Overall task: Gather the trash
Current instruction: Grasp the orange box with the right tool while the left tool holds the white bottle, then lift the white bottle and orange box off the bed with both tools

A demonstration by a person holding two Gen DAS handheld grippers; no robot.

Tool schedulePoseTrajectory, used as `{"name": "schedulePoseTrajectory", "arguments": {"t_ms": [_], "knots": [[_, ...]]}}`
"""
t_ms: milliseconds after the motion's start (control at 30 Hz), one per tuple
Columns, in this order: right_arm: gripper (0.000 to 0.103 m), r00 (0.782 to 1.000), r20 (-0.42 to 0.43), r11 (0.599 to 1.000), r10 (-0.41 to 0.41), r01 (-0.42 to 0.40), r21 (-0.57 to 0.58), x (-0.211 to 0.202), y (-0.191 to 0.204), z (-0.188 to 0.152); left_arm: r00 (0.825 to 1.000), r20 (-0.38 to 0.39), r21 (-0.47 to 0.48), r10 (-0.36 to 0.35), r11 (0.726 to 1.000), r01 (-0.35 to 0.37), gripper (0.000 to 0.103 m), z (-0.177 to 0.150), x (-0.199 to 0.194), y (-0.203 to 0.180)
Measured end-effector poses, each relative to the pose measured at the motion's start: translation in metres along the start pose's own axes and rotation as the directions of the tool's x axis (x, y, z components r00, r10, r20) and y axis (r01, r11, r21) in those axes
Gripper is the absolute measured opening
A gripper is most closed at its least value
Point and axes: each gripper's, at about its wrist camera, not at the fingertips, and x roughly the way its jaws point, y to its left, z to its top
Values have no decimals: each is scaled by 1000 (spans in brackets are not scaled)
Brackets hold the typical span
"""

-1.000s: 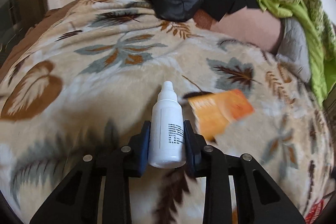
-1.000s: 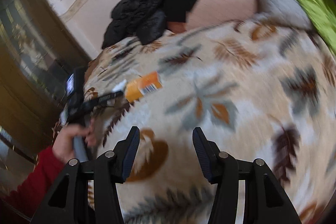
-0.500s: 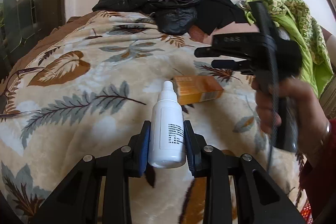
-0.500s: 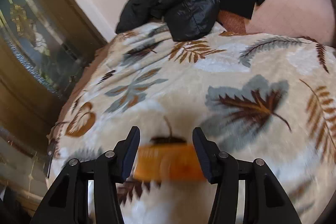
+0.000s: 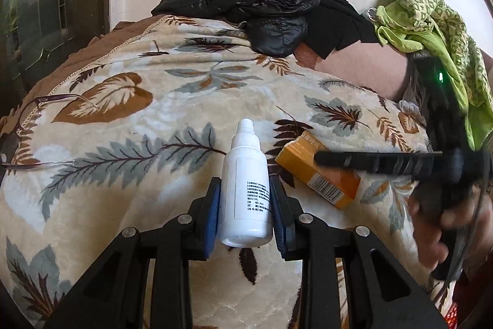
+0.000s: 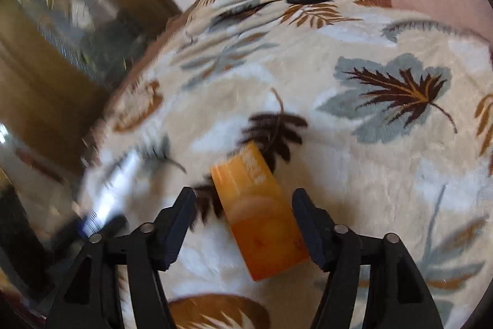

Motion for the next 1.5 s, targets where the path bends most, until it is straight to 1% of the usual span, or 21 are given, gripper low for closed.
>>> {"name": "schedulePoseTrajectory", "arguments": {"t_ms": [100,133,167,233,367,400,467,600,667,733,800,833,933,967,1067,1200,1333,1500], "knots": [[69,997,-37,997,-65,64,-33,16,7,-10,1000,10,5,5,1000,-6,29,-1,-3,-1],[61,995,-34,994,-98,96,-43,18,7,-13,1000,12,9,7,1000,-7,29,-1,-3,-2],[55,991,-18,989,-136,135,-59,18,10,-17,1000,13,10,8,1000,-8,29,-2,-4,-2],[52,985,11,983,-175,175,-51,8,13,-25,1000,12,16,1,1000,-1,29,-3,-5,-3],[52,970,96,975,-221,217,56,-36,12,-53,1000,15,57,-7,998,6,29,-8,-8,-14],[52,964,116,969,-241,231,90,-50,12,-64,1000,18,69,-14,998,13,29,-10,-10,-18],[52,955,149,960,-256,233,156,-77,13,-88,1000,21,95,-23,995,21,29,-14,-14,-26],[52,928,207,929,-310,250,272,-123,19,-138,998,34,155,-46,987,40,29,-28,-29,-49],[52,909,229,912,-349,273,307,-142,25,-163,997,46,182,-61,982,52,29,-37,-40,-61],[52,894,249,901,-372,283,329,-154,30,-181,996,45,207,-71,977,60,29,-49,-50,-72],[52,887,259,892,-383,282,352,-162,33,-197,996,36,219,-87,973,77,29,-60,-59,-79],[52,886,263,890,-382,277,361,-164,33,-201,995,35,231,-90,970,80,29,-66,-63,-84],[52,861,305,885,-408,291,363,-179,36,-211,994,45,279,-97,957,81,29,-81,-75,-98],[52,857,312,885,-409,290,364,-182,36,-213,994,55,300,-94,951,74,29,-85,-78,-103],[52,853,326,880,-408,273,388,-185,30,-215,994,79,343,-82,938,50,29,-92,-82,-112],[52,849,350,879,-396,241,412,-190,25,-217,993,104,364,-63,931,21,29,-94,-83,-115],[52,846,358,879,-396,237,413,-190,27,-217,992,109,372,-55,928,11,29,-93,-81,-115],[52,850,352,884,-391,240,402,-184,29,-213,991,120,390,-56,921,5,29,-94,-80,-115]]}}
